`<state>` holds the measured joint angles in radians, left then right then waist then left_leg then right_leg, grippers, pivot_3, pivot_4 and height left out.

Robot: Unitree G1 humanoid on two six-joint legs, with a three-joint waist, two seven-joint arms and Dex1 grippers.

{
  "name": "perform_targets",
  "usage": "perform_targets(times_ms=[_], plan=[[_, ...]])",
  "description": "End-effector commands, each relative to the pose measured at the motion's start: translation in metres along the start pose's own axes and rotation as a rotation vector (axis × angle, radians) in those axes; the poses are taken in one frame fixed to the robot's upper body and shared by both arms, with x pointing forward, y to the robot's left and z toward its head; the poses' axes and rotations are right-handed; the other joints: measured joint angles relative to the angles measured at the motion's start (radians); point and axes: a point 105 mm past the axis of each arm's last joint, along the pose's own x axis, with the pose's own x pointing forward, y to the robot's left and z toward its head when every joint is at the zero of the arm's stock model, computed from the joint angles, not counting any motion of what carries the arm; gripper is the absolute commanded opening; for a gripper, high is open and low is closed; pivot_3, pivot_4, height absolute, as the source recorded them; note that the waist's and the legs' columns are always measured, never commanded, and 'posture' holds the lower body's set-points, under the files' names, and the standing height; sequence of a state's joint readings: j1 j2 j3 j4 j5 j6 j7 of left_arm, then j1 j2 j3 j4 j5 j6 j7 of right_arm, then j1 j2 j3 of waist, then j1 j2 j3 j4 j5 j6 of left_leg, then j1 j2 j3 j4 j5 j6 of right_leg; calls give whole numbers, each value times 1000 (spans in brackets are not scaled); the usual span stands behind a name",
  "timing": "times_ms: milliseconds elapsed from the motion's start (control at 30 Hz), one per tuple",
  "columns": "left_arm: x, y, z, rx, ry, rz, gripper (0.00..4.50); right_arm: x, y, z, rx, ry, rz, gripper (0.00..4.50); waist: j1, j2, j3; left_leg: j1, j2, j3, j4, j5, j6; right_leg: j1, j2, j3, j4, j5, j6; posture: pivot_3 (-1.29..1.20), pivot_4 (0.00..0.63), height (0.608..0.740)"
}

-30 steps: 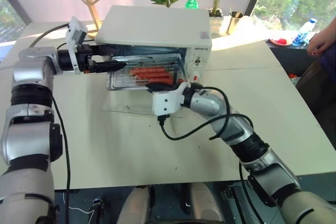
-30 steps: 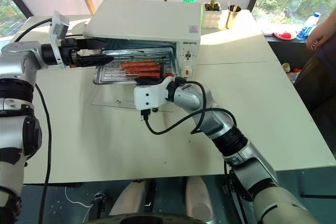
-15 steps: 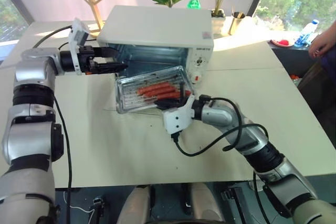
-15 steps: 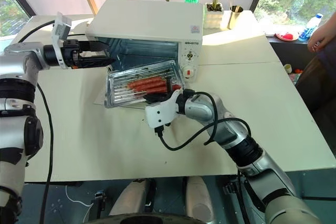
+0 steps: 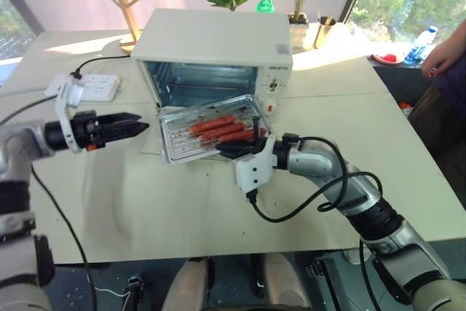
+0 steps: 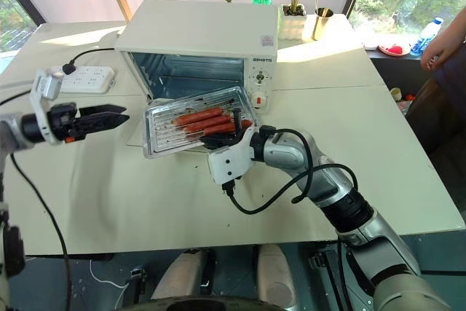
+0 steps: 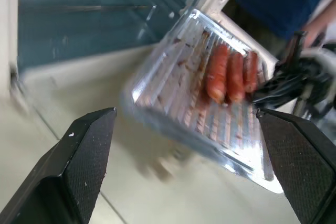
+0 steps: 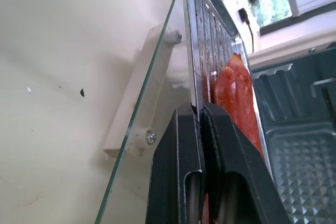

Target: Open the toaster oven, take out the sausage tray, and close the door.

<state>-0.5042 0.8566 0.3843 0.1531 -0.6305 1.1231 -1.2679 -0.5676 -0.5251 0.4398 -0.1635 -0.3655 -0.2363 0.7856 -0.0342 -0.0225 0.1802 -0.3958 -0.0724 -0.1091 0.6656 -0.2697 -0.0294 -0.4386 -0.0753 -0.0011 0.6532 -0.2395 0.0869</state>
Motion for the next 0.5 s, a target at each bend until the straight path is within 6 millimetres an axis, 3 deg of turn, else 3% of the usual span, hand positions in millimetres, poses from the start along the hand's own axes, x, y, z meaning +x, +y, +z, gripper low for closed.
perform_targets(times_ms=[33, 333, 500], plan=[[-2, -26, 3, -56, -66, -27, 4500, -6, -15, 15, -46, -73, -68, 6, 2, 0, 0, 2, 0, 0, 0, 0, 0, 1, -1, 0, 0, 0, 0, 0, 150, 740], [18, -50, -50, -265, -89, -35, 4500, -7, -8, 21, -70, -133, -59, 6, 8, 0, 0, 7, 0, 0, -1, 0, 0, 8, -2, 0, -3, 0, 0, 0, 150, 740], [13, -53, -54, -262, -111, -3, 4500, -9, -6, 19, -71, -128, -55, 6, 17, 0, 0, 7, 1, 0, -1, 1, -2, 8, -2, 0, -3, 0, 0, 0, 150, 740]])
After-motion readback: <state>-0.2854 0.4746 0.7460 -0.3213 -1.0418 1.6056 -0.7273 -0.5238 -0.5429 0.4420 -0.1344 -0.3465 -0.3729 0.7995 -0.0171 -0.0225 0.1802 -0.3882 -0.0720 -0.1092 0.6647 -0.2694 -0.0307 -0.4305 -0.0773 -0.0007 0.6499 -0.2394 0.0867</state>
